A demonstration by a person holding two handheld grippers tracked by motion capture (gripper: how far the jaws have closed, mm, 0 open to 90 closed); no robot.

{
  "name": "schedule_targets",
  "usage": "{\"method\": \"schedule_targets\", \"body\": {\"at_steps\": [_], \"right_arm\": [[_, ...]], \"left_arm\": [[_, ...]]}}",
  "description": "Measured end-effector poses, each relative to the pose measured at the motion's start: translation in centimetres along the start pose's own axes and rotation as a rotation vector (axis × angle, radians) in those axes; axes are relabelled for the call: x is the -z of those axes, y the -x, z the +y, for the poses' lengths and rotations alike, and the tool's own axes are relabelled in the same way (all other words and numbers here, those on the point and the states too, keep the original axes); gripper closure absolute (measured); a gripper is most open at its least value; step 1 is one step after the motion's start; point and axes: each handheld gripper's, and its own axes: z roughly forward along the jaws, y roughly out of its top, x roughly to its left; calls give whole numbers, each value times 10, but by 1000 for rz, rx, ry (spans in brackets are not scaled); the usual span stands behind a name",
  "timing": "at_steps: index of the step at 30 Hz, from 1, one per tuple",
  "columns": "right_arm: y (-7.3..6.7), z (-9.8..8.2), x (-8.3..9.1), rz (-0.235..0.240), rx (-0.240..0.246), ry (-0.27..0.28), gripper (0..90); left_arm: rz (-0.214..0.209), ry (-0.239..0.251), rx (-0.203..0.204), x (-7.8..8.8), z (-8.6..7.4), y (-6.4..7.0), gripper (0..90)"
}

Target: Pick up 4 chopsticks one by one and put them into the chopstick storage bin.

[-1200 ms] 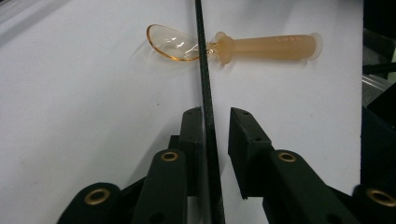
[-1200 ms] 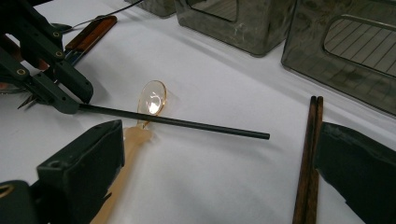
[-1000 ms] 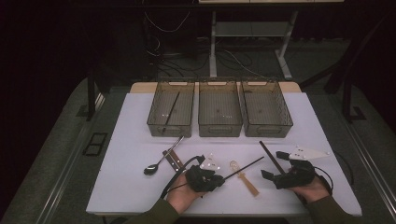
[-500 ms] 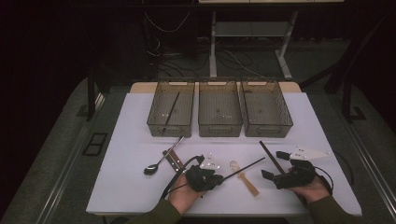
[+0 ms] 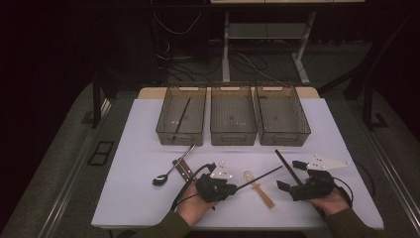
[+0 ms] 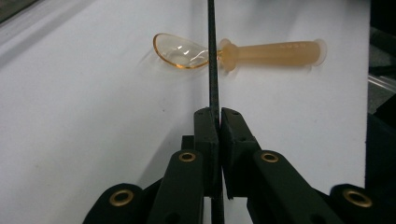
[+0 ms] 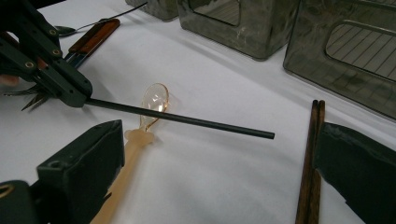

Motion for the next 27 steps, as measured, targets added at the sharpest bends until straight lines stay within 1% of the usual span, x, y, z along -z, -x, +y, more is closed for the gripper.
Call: {"method": "schedule_targets", "body": {"at_steps": [3,7,8,11,13,19,21,24,27], "right_arm": [[0,0,0,-1,2,-5,23],[-1,0,0,1,9,-4,23],[-1,0,0,1,11,-3,23],[-1,0,0,1,16,-3,23],[-1,0,0,2,15,-3,23],[-1,0,0,5,14,-1,23],[0,0,-1,5,13,-4,23],[0,0,-1,6,12,-3,23],[0,0,-1,6,12,-6,23]], "left_arm": [[-9,20,5,4,1,-1,850],[-21,31,-5,8,3,-4,850],[-25,31,-12,9,3,-4,850],[-35,34,-11,12,3,-5,850],[-37,32,-25,14,4,-6,850],[-55,35,-30,21,6,-8,850],[-62,30,-42,23,6,-9,850],[-56,24,-55,27,8,-10,850],[-55,24,-57,31,9,-13,850]]}}
